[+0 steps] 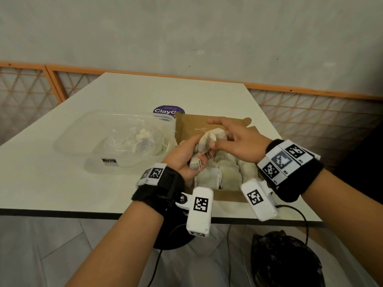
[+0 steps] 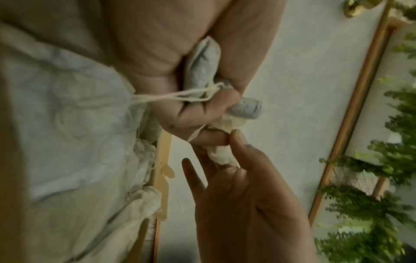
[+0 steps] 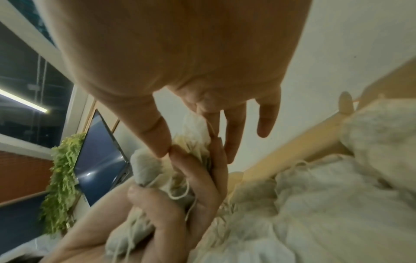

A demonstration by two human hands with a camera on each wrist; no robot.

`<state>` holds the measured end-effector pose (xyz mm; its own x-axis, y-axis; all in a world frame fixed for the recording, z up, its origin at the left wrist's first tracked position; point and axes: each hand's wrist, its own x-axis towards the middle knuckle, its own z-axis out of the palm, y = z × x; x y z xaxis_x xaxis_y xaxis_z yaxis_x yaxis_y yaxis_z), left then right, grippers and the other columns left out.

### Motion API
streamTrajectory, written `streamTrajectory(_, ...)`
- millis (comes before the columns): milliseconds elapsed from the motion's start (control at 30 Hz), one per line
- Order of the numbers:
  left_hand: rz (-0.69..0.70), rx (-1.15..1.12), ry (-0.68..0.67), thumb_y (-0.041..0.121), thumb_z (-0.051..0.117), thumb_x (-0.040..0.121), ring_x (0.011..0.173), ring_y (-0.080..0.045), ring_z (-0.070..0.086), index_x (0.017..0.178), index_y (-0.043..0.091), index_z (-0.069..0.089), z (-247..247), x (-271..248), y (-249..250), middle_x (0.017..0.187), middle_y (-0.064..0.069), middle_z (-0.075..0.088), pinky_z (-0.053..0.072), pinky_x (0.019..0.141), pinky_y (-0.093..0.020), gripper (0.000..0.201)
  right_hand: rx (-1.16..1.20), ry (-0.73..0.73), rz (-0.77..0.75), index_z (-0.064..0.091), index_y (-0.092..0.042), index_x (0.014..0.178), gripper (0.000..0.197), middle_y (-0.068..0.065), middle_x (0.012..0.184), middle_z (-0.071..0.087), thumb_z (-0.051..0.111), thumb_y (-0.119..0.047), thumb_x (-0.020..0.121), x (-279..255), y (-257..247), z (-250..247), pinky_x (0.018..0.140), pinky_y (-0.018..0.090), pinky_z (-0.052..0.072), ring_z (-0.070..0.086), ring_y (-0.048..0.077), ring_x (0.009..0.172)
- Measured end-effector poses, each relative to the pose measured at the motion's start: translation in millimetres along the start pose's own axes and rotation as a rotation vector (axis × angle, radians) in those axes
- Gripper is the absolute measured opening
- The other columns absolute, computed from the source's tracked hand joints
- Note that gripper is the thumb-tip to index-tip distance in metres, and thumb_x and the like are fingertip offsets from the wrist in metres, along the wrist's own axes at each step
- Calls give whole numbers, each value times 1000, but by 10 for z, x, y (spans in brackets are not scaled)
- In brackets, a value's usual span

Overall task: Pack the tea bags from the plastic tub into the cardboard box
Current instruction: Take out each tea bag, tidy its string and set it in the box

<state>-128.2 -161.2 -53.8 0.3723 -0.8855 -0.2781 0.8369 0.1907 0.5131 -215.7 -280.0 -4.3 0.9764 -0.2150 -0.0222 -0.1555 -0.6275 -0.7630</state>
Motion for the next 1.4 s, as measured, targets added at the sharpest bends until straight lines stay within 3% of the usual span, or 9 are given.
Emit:
streamTrajectory(100,88,78,35,23,49,96,50,-4,57,92,11,59,9,4,-25,66,-2,62,32,32,-8,16,238,106,-48,41,-18,132,48,4,98,65,59,-6,88,-67,66,63,86,25,50,62,16,91)
streamTrajectory(267,145,103,38,20,47,97,50,-3,55,90,13,57,16,-13,-32,69,-2,60,29,33,-6,14,376,356,24,63,-17,82,9,2,81,61,69,-11,81,-41,199,38,71,22,51,57,12,74)
streamTrajectory(367,147,84,21,22,46,97,50,-3,55,89,12,58,-14,-22,-33,75,-1,58,30,32,-6,17,341,412,49,63,-18,75,10,-2,72,62,70,-12,79,-48,250,-120,57,14,45,56,5,62)
streamTrajectory(467,161,68,-3,22,45,97,51,-3,56,92,10,59,-53,-12,-23,86,-2,60,32,31,-8,19,264,380,83,63,-17,77,12,-8,62,64,71,-8,78,-122,317,-358,52,11,42,55,-1,53)
streamTrajectory(600,188,60,-42,22,44,99,53,-2,55,88,15,57,-68,-1,-23,91,-2,58,33,32,-8,19,84,265,125,66,-16,81,10,3,76,67,69,-6,79,-303,406,-589,70,16,46,60,3,63)
streamTrajectory(767,201,56,-56,23,43,99,53,-2,55,84,15,58,-75,3,-25,87,0,59,32,33,-7,23,-383,-37,212,72,-25,85,7,-8,89,70,69,-28,80,-513,346,-748,73,14,42,60,0,79)
streamTrajectory(933,213,60,-41,22,44,98,52,-2,54,83,16,59,-62,4,-25,88,0,60,31,32,-7,22,-479,-177,256,73,-20,89,12,-13,77,62,70,-28,80,-404,439,-576,61,5,36,52,-2,67)
streamTrajectory(1233,201,32,-16,28,47,96,57,-4,56,91,14,56,-61,-13,-22,84,-2,61,35,34,-8,17,-665,29,212,67,-26,81,2,-10,80,54,66,-27,81,-255,480,-417,72,25,42,51,13,83)
streamTrajectory(1400,220,49,35,33,48,97,60,-9,52,91,13,60,-70,0,-43,78,-7,58,41,39,-13,24,-59,389,74,61,-20,73,16,-6,66,53,66,-30,83,-436,231,-44,58,16,39,46,3,58)
